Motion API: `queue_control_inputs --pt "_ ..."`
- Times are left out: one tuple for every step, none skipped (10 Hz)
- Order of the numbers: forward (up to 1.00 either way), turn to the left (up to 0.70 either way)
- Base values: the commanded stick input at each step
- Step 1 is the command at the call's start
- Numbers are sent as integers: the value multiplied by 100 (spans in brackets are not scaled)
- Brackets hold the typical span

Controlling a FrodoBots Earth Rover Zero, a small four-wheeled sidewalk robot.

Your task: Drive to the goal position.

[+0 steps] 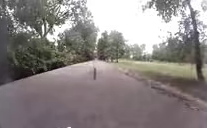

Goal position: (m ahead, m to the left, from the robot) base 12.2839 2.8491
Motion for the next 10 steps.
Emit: queue_control_inputs --pt "100 -11" --pt "100 -11" --pt "100 -11" --pt "100 -11" --pt "100 -11" --pt "100 -11" --pt "100 -11" --pt "100 -11" --pt "100 -11" --pt "100 -6"
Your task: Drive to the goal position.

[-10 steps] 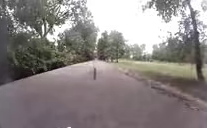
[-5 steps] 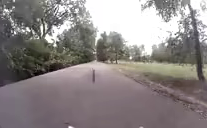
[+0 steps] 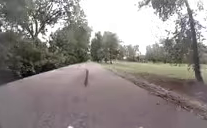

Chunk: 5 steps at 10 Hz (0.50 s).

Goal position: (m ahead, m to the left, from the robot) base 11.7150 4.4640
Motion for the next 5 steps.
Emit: queue_control_inputs --pt "100 0" --pt "100 1" --pt "100 1" --pt "100 1" --pt "100 1"
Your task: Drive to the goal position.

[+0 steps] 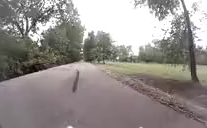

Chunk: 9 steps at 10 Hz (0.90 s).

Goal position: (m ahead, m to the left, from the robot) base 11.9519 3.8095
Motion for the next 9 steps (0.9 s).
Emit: queue_control_inputs --pt "100 1" --pt "100 1" --pt "100 1" --pt "100 1" --pt "100 1" --pt "100 1" --pt "100 1" --pt "100 1" --pt "100 1"
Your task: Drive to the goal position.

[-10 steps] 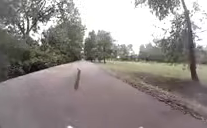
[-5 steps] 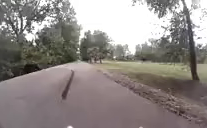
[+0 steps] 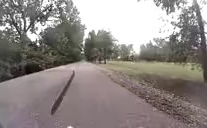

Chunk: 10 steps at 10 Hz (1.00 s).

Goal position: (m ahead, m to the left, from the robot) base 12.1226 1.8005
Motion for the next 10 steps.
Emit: queue_control_inputs --pt "100 1" --pt "100 1" --pt "100 1" --pt "100 1" --pt "100 1" --pt "100 1" --pt "100 1" --pt "100 1" --pt "100 1" --pt "100 1"
